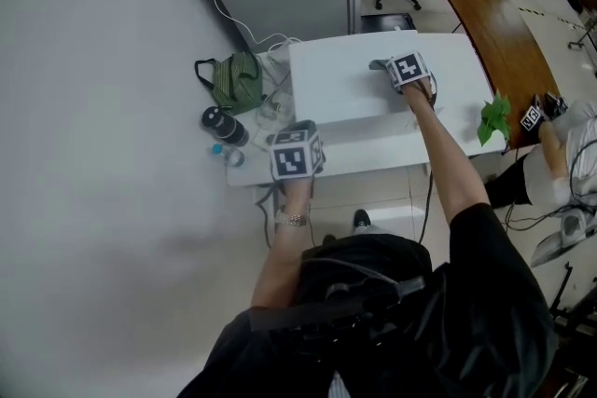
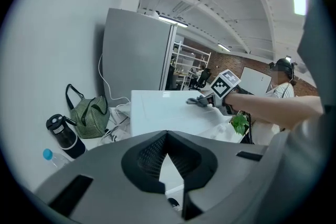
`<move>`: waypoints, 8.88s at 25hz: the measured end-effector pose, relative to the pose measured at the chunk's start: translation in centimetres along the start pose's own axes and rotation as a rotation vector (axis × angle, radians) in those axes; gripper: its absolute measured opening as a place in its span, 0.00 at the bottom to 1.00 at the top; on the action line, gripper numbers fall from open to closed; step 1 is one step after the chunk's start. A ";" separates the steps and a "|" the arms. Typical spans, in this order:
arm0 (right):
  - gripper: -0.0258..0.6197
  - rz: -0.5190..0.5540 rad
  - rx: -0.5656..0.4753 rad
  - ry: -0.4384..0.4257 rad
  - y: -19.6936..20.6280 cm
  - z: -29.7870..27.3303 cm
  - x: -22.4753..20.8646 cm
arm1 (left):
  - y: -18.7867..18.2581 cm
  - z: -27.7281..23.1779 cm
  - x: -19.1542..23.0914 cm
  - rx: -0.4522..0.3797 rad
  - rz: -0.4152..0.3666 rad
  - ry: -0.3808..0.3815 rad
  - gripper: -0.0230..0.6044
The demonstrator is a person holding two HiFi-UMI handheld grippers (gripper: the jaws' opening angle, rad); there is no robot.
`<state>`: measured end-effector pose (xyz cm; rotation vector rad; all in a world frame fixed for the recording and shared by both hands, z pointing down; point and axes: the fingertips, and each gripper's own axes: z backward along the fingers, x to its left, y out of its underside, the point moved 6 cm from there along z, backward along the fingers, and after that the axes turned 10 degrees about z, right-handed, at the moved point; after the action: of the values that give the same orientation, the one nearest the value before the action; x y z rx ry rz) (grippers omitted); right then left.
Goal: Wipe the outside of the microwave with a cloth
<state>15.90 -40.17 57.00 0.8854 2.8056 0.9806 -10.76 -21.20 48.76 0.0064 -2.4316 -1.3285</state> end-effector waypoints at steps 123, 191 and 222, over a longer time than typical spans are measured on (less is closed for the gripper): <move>0.14 0.020 -0.299 0.029 13.2 3.6 12.9 | 1.0 2.3 0.7 -0.053 0.034 0.002 0.03; 0.14 -0.006 -0.092 0.063 17.4 -1.5 10.2 | 3.9 1.2 1.8 0.037 0.082 -0.024 0.03; 0.14 -0.184 -0.112 0.189 19.9 2.5 5.6 | 4.9 3.3 1.7 0.043 0.052 0.009 0.03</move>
<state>21.75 -23.09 67.39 0.5369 2.8828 1.2364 -12.57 -16.14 51.67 -0.0396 -2.4356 -1.2512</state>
